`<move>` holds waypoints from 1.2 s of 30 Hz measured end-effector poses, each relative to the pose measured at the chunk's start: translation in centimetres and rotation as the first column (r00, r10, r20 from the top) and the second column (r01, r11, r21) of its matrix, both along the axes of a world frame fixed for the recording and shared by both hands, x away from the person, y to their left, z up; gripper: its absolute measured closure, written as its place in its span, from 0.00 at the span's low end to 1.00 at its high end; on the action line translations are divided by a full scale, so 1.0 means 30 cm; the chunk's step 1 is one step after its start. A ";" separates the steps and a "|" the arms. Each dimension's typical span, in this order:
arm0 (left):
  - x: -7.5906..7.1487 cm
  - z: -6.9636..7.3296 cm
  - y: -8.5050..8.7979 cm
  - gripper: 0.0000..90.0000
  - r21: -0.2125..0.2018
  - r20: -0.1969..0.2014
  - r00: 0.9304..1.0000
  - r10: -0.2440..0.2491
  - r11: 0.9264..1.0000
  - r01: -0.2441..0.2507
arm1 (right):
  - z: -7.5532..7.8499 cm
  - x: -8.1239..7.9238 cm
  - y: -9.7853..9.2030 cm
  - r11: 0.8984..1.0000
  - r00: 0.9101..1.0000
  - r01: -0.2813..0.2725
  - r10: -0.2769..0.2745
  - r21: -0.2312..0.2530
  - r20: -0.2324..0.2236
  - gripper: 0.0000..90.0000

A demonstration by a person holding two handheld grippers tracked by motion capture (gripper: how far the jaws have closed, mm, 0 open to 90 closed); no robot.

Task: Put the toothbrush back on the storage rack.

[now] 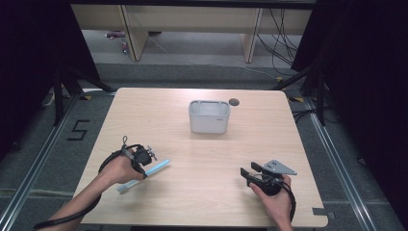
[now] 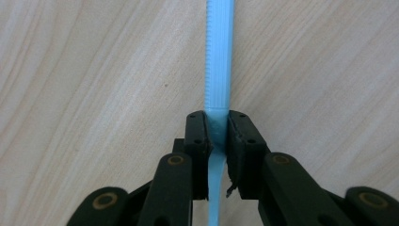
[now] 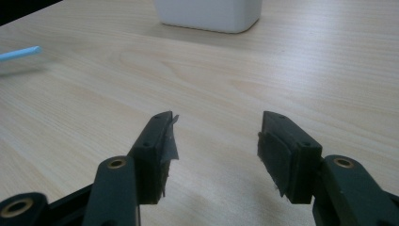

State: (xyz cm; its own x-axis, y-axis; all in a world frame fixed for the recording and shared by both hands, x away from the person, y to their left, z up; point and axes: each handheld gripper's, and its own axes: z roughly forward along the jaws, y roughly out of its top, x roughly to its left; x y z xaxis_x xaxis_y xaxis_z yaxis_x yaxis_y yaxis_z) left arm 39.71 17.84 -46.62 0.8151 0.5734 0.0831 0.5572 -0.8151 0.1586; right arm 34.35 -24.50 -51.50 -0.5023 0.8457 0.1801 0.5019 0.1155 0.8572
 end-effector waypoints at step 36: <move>-0.071 0.060 -0.009 0.87 -0.003 0.028 0.976 -0.216 0.976 0.217 | 0.075 0.031 0.088 0.912 0.927 -0.373 0.360 -0.172 -0.102 0.48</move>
